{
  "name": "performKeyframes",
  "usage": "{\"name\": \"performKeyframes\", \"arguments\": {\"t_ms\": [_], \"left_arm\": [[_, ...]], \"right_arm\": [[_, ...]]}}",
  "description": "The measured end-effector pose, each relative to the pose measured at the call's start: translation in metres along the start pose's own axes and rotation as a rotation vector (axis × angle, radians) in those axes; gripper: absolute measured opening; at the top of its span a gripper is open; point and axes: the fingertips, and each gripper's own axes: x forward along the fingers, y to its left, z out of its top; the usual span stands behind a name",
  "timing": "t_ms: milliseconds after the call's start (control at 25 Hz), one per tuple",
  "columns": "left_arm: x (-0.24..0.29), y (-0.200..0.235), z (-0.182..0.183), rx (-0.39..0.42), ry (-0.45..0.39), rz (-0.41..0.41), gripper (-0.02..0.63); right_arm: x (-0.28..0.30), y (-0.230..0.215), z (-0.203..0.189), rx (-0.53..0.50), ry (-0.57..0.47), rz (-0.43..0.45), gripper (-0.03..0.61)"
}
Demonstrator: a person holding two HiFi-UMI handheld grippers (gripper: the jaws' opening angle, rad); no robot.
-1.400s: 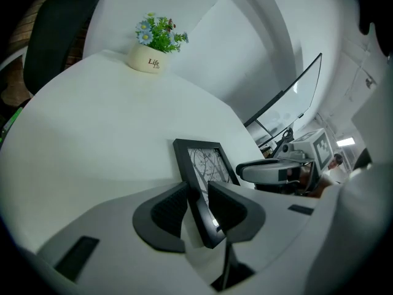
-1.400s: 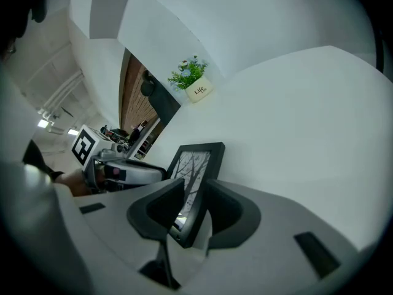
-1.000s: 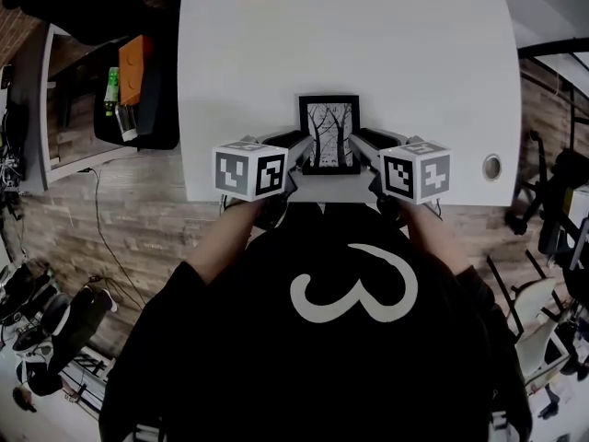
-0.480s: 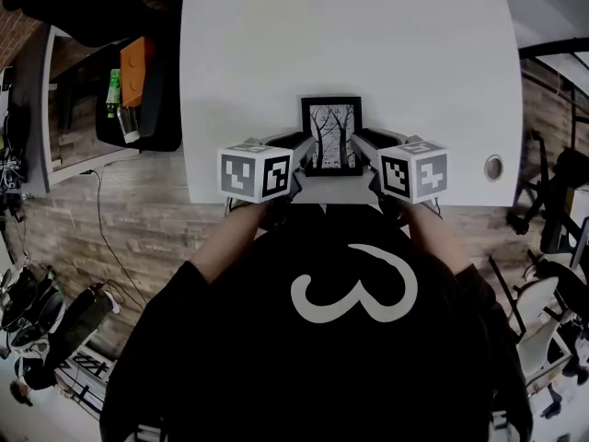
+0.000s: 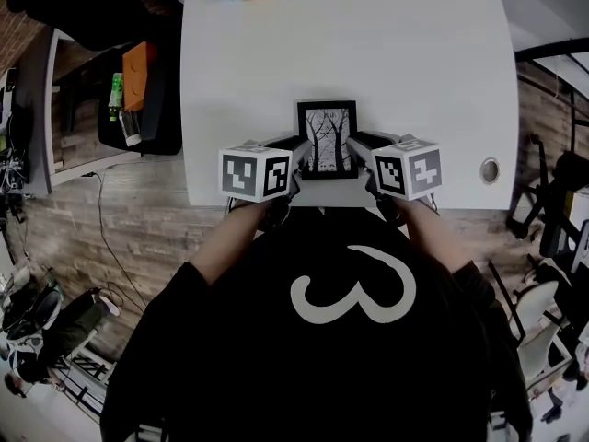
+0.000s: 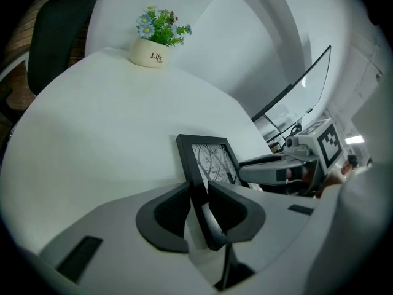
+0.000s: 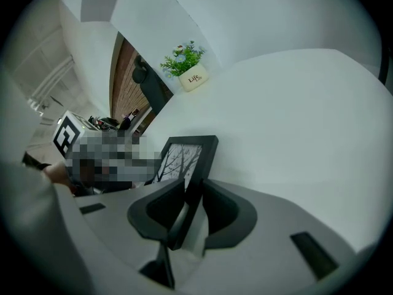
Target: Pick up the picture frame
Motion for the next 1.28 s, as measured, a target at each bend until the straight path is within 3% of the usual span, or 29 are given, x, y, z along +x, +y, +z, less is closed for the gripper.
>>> {"name": "performKeyframes", "arguments": {"t_ms": [400,800,1040,1280], "left_arm": [[-0.001,-0.002,0.001,-0.007,-0.019,0.05,0.097],[-0.008,-0.006,0.022,-0.019,-0.109,0.094,0.094],[-0.025,-0.008,0.042,0.041,-0.16,0.107,0.086],[-0.049,-0.017,0.046,0.085,-0.222,0.101,0.084]], "right_arm": [[-0.003,-0.002,0.005,-0.012,-0.016,-0.006,0.092],[-0.012,-0.004,0.026,-0.017,-0.1,0.007,0.083],[-0.024,0.008,0.042,-0.042,-0.16,0.003,0.077],[-0.044,0.03,0.05,-0.099,-0.248,-0.057,0.071]]}}
